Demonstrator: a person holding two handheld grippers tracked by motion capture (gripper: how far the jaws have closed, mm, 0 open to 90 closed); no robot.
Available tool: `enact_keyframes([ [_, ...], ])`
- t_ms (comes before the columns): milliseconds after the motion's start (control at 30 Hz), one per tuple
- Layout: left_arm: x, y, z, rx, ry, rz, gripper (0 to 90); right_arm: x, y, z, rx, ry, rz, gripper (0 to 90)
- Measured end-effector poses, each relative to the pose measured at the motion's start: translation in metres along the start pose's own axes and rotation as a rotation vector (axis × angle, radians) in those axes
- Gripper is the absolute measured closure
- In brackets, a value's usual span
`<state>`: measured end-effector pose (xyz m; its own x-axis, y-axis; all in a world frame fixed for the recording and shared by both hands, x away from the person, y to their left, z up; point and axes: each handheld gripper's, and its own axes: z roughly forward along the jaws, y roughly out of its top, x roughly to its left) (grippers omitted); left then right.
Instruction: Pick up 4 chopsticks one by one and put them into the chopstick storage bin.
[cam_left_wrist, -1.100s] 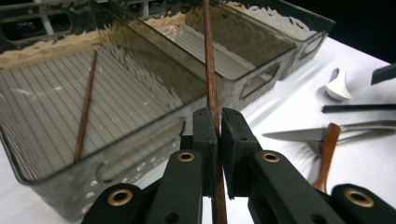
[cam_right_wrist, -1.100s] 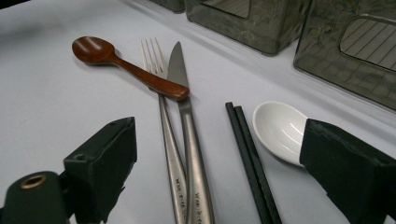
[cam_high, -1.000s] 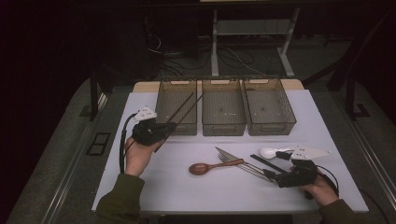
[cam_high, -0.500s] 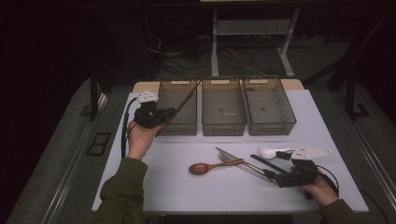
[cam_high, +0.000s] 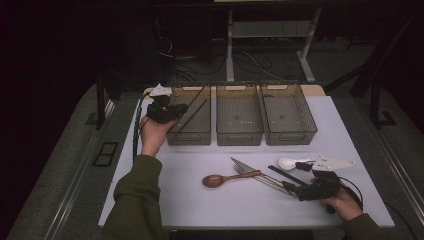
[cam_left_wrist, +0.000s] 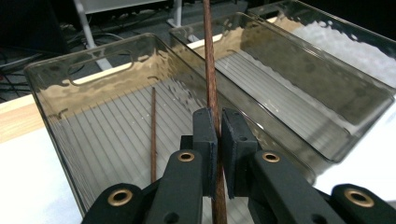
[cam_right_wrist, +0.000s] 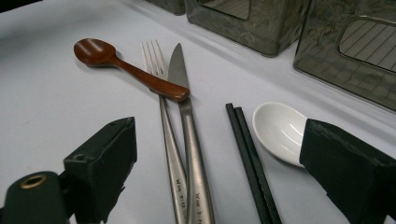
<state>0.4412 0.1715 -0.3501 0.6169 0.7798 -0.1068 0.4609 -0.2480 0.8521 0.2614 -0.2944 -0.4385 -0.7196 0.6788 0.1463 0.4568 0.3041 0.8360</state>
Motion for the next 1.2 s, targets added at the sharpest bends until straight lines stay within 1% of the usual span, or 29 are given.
enact_keyframes([
  [100, 0.004, 0.002, 0.005, -0.004, 0.014, 0.000, 83.7, 0.000, 0.000, 0.000, 0.000, 0.000, 0.001, 10.8],
  [233, 0.009, 0.003, 0.012, 0.006, 0.044, 0.015, 83.7, 0.000, 0.000, -0.001, 0.000, 0.001, 0.001, 10.8],
  [367, 0.016, 0.000, 0.019, 0.022, 0.072, -0.002, 83.7, -0.001, 0.000, -0.001, -0.002, 0.003, -0.001, 10.8],
  [467, 0.020, -0.003, 0.024, 0.045, 0.086, -0.017, 83.7, -0.001, 0.000, -0.001, -0.004, 0.004, -0.001, 10.8],
  [500, 0.021, -0.004, 0.025, 0.056, 0.091, -0.016, 83.7, -0.001, 0.000, -0.001, -0.005, 0.004, -0.002, 10.8],
  [633, 0.023, -0.008, 0.031, 0.092, 0.107, -0.029, 83.6, -0.001, 0.000, -0.002, -0.005, 0.005, 0.001, 10.8],
  [733, 0.023, -0.010, 0.034, 0.123, 0.118, -0.029, 83.7, -0.001, 0.000, -0.001, -0.005, 0.004, 0.000, 10.8],
  [867, 0.025, -0.012, 0.038, 0.155, 0.127, -0.054, 83.6, -0.001, 0.000, -0.002, -0.005, 0.005, -0.001, 10.8],
  [1000, 0.026, -0.014, 0.039, 0.164, 0.129, -0.067, 82.9, -0.001, 0.000, -0.002, -0.006, 0.004, 0.000, 10.8],
  [1033, 0.026, -0.014, 0.039, 0.165, 0.126, -0.070, 82.4, -0.001, 0.000, -0.002, -0.006, 0.004, 0.000, 10.8],
  [1100, 0.026, -0.013, 0.039, 0.160, 0.144, -0.068, 75.0, -0.001, 0.000, -0.002, -0.007, 0.004, 0.001, 10.8],
  [1167, 0.026, -0.013, 0.038, 0.153, 0.140, -0.069, 71.2, -0.001, 0.000, -0.002, -0.007, 0.003, 0.000, 10.8],
  [1200, 0.025, -0.013, 0.038, 0.153, 0.145, -0.067, 68.4, -0.001, 0.000, -0.002, -0.007, 0.003, 0.001, 10.8],
])
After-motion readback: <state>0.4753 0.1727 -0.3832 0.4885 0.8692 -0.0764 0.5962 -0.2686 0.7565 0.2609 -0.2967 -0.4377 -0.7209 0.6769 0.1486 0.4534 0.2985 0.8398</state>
